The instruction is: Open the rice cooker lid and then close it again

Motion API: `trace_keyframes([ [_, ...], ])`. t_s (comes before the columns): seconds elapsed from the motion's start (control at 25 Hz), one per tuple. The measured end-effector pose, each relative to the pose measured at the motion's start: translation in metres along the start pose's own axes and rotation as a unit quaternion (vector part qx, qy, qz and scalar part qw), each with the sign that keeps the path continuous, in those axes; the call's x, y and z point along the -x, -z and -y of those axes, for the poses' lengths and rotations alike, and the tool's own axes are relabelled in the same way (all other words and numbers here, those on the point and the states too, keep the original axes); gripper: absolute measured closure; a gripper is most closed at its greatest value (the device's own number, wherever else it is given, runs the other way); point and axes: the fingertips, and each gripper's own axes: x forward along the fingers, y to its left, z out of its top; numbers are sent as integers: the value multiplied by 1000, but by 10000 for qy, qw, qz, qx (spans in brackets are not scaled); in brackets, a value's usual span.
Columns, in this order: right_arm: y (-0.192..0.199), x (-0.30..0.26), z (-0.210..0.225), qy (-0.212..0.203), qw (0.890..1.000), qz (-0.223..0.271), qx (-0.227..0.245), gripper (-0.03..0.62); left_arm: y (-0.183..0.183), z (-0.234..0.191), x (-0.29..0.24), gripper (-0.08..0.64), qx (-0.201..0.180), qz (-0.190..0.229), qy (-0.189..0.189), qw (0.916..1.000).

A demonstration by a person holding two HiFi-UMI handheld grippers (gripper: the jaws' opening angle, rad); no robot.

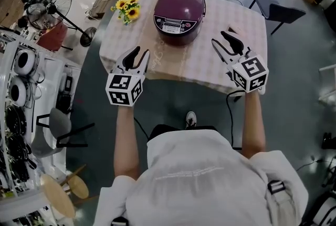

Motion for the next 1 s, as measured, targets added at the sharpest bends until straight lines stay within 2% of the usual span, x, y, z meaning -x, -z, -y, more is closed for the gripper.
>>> trace_keyframes([
  [0.28,1,-21,11,-90,9997,-67,-201,426,1,-16,-22,414,36,-49,69,10000],
  [0.4,5,-34,11,-21,9997,-196,-127,426,2,-27,-36,414,8,-42,187,9998],
  [0.64,9,-66,11,49,9990,-449,-52,312,0,-55,-70,414,-38,68,605,9981],
  [0.8,6,-85,9,321,9976,-612,-1,304,-2,-75,-96,414,-3,78,984,9951],
  [1.0,26,-112,-5,539,9941,-924,-164,289,0,-100,-125,414,3,5,1407,9901],
])
